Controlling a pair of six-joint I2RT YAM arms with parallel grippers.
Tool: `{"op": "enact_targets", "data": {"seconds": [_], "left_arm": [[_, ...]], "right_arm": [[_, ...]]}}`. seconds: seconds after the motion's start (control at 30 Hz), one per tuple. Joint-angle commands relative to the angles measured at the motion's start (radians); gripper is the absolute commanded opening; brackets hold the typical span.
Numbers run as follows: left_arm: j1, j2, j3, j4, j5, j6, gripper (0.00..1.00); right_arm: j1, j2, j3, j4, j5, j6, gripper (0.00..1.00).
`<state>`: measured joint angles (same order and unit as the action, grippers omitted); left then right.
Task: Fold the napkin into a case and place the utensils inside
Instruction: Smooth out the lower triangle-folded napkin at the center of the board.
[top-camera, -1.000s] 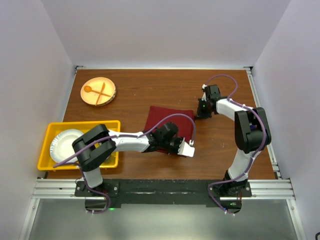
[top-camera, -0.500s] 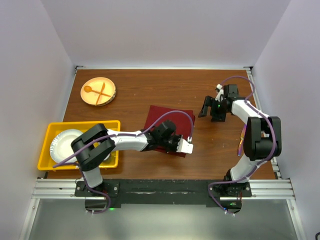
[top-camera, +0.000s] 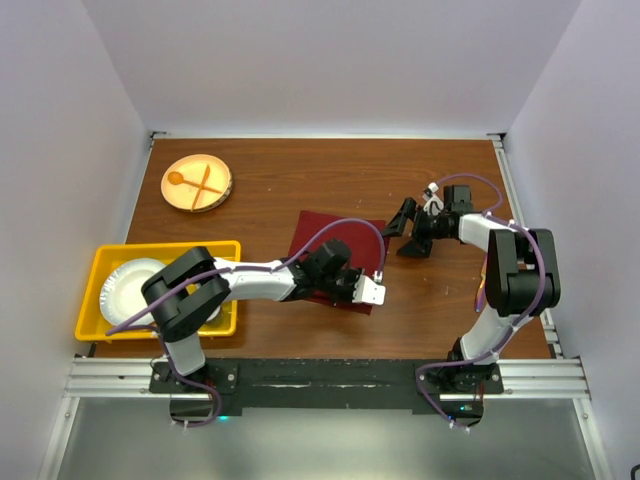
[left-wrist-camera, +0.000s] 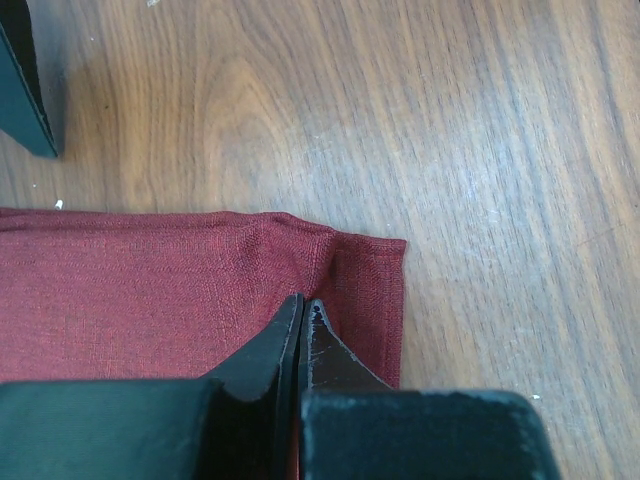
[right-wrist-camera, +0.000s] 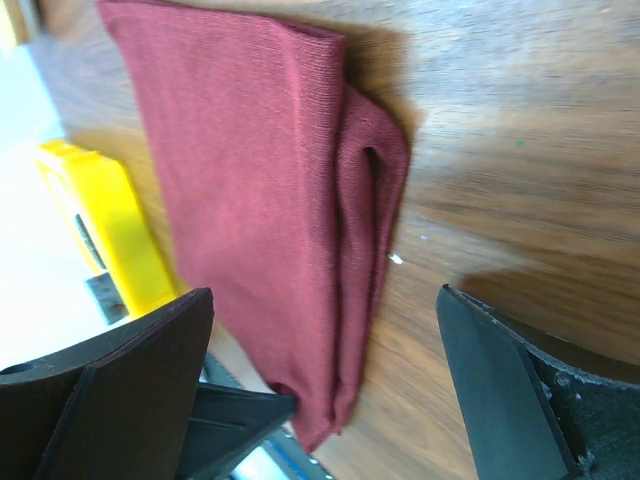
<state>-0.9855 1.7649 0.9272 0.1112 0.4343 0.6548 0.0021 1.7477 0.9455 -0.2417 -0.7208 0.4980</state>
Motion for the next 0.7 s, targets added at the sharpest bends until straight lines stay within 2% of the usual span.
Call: {"op": "enact_targets", "data": {"seconds": [0.0, 0.67], "left_arm": [[0.008, -0.039, 0.004, 0.041, 0.024, -0.024, 0.00], [0.025, -0.051, -0.008, 0.047, 0.038, -0.026, 0.00]], "right_arm": [[0.003, 0.009, -0.013, 0.122, -0.098, 0.094, 0.98], [0.042, 0.055, 0.001, 0.157, -0.118, 0.123, 0.98]]}}
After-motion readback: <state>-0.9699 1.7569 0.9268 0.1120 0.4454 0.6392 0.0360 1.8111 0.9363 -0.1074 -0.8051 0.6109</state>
